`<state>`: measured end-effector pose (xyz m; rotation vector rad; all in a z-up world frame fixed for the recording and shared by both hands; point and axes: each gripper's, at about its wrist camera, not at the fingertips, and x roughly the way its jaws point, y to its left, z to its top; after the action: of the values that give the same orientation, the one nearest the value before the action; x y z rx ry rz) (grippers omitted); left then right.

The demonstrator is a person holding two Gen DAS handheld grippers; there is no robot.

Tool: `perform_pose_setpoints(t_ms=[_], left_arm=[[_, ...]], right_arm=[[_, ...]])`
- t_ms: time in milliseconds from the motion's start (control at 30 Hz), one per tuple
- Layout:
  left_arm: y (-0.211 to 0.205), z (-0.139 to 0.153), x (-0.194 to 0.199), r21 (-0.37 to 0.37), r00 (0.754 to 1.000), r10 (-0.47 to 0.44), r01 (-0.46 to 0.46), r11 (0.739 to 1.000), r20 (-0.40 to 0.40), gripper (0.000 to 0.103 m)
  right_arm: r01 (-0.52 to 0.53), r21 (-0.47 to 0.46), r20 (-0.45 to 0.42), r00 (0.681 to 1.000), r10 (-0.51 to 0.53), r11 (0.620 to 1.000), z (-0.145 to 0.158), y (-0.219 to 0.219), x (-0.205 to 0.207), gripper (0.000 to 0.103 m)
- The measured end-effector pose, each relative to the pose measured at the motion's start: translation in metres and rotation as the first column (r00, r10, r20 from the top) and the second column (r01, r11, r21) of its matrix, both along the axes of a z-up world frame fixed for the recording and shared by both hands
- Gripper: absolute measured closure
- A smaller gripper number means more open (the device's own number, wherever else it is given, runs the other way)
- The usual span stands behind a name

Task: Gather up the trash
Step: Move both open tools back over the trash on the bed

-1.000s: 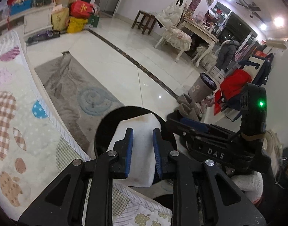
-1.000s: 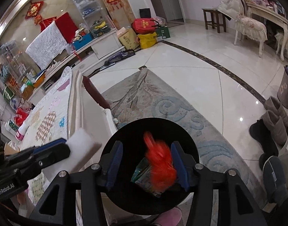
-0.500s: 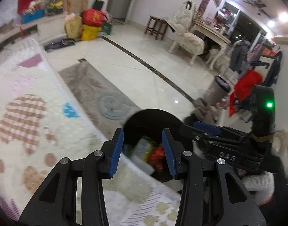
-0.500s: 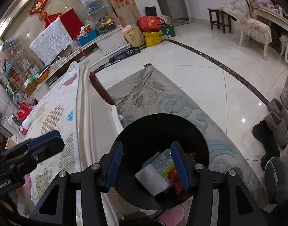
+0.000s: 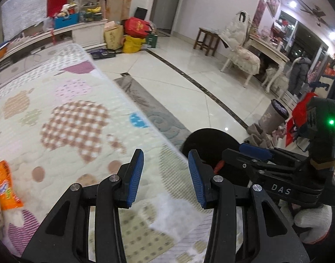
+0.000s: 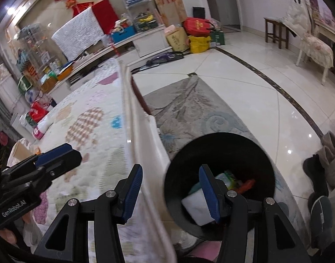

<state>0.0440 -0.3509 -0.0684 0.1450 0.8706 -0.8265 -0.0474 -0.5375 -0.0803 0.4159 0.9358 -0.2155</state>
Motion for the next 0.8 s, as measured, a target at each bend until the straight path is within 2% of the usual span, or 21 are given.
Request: perform_pose_setpoints(t_ms=[133,333,400,800], left_arm=[[0.028,0.002,0.006,0.009,0.999,0.054,-0.054,0.999,-0.001,0.063],[0.070,0.009,0.015,0.001,0.992,0.127,-0.127,0.992,-0.009,0.060],[0.089,0.010,0.017,-0.005,0.987,0.162,-0.162,0.987,-0.012,0.057],[0.183,0.006,0.028,-0.003,0.947,0.320,-0.320,0.947,-0.010,0.057]], right_arm=[[-0.049,0.005,0.015,0.999,0.049,0.999,0.005,0.024,0.013,0.045],[-0.134,0.010,0.023,0.991,0.134,0.991,0.009,0.063,0.036,0.045],[-0.167,0.008,0.024,0.986,0.167,0.986,0.009,0.079,0.044,0.045],[-0.322,0.004,0.014,0.947,0.322,0.947,0.009,0.166,0.079,0.042]])
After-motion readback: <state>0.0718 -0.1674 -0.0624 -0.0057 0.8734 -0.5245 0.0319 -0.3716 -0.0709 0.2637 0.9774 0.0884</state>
